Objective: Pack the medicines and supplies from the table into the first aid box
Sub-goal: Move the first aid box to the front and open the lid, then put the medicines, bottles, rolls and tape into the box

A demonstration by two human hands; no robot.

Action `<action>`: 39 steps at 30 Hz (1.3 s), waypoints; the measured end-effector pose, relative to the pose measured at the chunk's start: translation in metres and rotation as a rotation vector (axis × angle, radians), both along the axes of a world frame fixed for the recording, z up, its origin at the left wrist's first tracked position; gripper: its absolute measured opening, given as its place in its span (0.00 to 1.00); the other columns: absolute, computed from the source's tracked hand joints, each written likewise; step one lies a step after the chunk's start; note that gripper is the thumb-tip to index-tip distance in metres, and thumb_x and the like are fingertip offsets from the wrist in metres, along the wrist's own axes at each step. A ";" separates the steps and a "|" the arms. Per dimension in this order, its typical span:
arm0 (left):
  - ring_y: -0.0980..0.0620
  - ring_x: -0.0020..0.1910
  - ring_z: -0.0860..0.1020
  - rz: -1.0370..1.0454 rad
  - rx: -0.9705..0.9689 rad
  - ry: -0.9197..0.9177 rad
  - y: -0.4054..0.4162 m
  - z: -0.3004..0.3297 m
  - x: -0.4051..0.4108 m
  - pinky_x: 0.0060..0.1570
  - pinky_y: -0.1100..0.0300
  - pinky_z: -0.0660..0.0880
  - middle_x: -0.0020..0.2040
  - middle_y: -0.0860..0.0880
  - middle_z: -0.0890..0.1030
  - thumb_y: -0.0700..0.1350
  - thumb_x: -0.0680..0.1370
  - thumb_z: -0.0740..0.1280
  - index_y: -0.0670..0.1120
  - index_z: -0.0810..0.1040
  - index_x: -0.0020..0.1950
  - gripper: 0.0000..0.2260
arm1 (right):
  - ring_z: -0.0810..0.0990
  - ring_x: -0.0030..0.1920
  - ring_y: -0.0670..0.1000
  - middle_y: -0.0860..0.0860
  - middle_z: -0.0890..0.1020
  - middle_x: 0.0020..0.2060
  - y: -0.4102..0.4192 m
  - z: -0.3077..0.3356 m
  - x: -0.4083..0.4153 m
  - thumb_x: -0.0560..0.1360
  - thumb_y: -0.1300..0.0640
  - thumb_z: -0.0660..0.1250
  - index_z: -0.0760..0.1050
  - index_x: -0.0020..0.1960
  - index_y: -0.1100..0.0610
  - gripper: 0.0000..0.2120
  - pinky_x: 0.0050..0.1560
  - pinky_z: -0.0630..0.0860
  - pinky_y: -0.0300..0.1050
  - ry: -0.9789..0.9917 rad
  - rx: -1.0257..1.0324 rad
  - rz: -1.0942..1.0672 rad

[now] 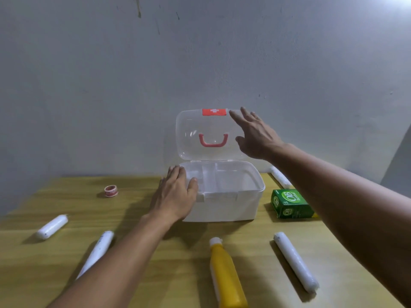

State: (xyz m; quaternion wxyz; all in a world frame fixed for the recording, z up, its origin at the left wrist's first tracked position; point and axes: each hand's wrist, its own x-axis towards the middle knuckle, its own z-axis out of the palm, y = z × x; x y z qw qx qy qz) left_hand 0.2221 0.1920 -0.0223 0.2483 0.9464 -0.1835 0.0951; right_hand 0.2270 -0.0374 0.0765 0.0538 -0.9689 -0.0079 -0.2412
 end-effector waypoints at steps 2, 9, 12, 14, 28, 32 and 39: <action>0.46 0.78 0.55 0.009 0.049 0.001 -0.001 0.002 0.000 0.73 0.41 0.56 0.76 0.43 0.62 0.54 0.81 0.49 0.40 0.64 0.70 0.24 | 0.67 0.71 0.59 0.55 0.64 0.75 -0.009 0.000 -0.008 0.76 0.57 0.64 0.58 0.76 0.49 0.31 0.67 0.70 0.57 0.031 0.033 -0.028; 0.47 0.78 0.53 0.014 0.220 -0.197 -0.019 0.023 -0.016 0.74 0.42 0.50 0.77 0.45 0.62 0.60 0.80 0.48 0.42 0.65 0.73 0.30 | 0.83 0.47 0.55 0.51 0.85 0.45 -0.050 -0.024 -0.072 0.66 0.64 0.67 0.83 0.48 0.52 0.14 0.46 0.79 0.44 0.331 -0.013 -0.140; 0.48 0.78 0.53 -0.129 0.238 -0.223 -0.040 0.027 -0.018 0.74 0.44 0.53 0.76 0.46 0.64 0.61 0.80 0.47 0.42 0.66 0.71 0.29 | 0.82 0.52 0.54 0.52 0.83 0.54 -0.064 -0.034 -0.096 0.64 0.63 0.75 0.80 0.58 0.51 0.23 0.52 0.80 0.48 0.592 -0.018 -0.208; 0.48 0.78 0.55 -0.181 0.257 -0.218 -0.051 0.027 -0.016 0.73 0.42 0.54 0.74 0.46 0.66 0.62 0.79 0.45 0.43 0.68 0.69 0.30 | 0.80 0.53 0.54 0.54 0.78 0.60 -0.076 -0.039 -0.107 0.64 0.62 0.75 0.75 0.65 0.50 0.30 0.48 0.80 0.45 0.677 -0.077 -0.277; 0.48 0.77 0.56 -0.090 0.344 -0.071 -0.054 0.036 -0.006 0.73 0.38 0.52 0.75 0.45 0.65 0.54 0.81 0.44 0.40 0.67 0.70 0.26 | 0.75 0.42 0.52 0.53 0.77 0.48 -0.116 -0.053 -0.138 0.64 0.57 0.73 0.76 0.57 0.56 0.22 0.42 0.75 0.45 0.618 -0.031 -0.270; 0.46 0.76 0.59 -0.067 0.321 0.024 -0.050 0.038 -0.008 0.72 0.40 0.54 0.75 0.44 0.65 0.47 0.79 0.47 0.40 0.66 0.69 0.22 | 0.75 0.45 0.55 0.53 0.74 0.46 -0.111 -0.018 -0.136 0.62 0.55 0.78 0.77 0.59 0.57 0.26 0.43 0.76 0.47 0.353 0.001 -0.294; 0.46 0.75 0.58 -0.058 0.226 0.071 -0.048 0.037 -0.009 0.72 0.42 0.55 0.72 0.46 0.68 0.42 0.75 0.50 0.42 0.69 0.62 0.17 | 0.71 0.48 0.53 0.55 0.73 0.53 -0.055 0.039 -0.108 0.65 0.56 0.77 0.74 0.64 0.57 0.29 0.39 0.68 0.41 0.185 -0.092 -0.112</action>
